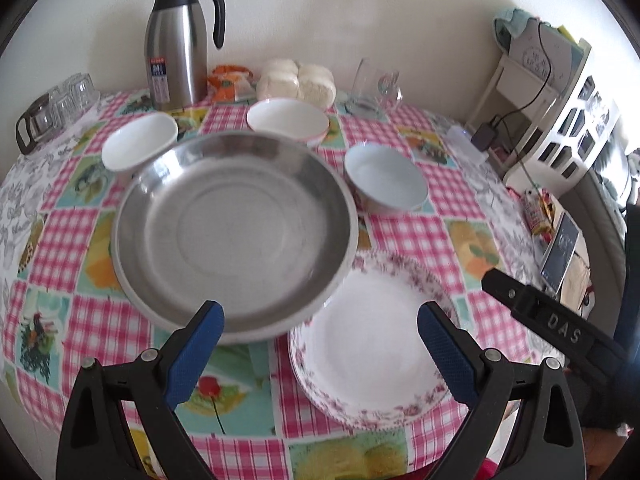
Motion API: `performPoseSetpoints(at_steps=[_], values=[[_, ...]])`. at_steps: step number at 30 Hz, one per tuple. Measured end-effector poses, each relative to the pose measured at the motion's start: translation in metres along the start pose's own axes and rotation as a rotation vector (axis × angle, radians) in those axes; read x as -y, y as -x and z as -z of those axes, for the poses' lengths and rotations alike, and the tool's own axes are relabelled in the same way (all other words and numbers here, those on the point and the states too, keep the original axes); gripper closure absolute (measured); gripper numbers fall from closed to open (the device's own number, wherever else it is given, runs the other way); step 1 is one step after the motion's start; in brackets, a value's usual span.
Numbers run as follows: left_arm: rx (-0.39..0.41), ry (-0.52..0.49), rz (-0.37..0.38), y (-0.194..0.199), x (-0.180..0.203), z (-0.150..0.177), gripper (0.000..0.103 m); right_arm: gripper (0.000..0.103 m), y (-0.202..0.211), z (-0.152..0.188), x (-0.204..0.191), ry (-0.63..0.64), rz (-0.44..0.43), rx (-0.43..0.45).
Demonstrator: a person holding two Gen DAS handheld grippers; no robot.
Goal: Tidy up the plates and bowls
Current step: 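Move both tools toward the pink-floral-rimmed white plate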
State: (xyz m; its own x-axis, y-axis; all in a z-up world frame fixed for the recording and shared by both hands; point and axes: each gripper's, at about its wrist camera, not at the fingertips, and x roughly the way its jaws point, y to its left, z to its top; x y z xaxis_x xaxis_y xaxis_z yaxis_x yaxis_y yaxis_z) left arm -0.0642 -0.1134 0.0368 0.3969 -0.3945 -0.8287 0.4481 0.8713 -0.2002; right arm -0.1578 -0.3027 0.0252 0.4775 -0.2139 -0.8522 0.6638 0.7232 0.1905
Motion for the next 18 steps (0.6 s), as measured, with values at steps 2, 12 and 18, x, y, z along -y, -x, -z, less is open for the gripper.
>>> performPoseSetpoints(at_steps=[2, 12, 18], values=[[-0.017, 0.009, 0.007, -0.004, 0.0, 0.004, 0.005, 0.0, -0.005, 0.002, 0.0, -0.004, 0.0, -0.018], [-0.084, 0.047, 0.034, -0.019, 0.0, 0.023, 0.005, 0.0, -0.034, 0.013, 0.002, -0.003, -0.004, -0.115], [-0.149, 0.079, 0.015, -0.035, -0.003, 0.03, 0.005, 0.0, -0.055, 0.02, 0.004, -0.006, -0.013, -0.185]])
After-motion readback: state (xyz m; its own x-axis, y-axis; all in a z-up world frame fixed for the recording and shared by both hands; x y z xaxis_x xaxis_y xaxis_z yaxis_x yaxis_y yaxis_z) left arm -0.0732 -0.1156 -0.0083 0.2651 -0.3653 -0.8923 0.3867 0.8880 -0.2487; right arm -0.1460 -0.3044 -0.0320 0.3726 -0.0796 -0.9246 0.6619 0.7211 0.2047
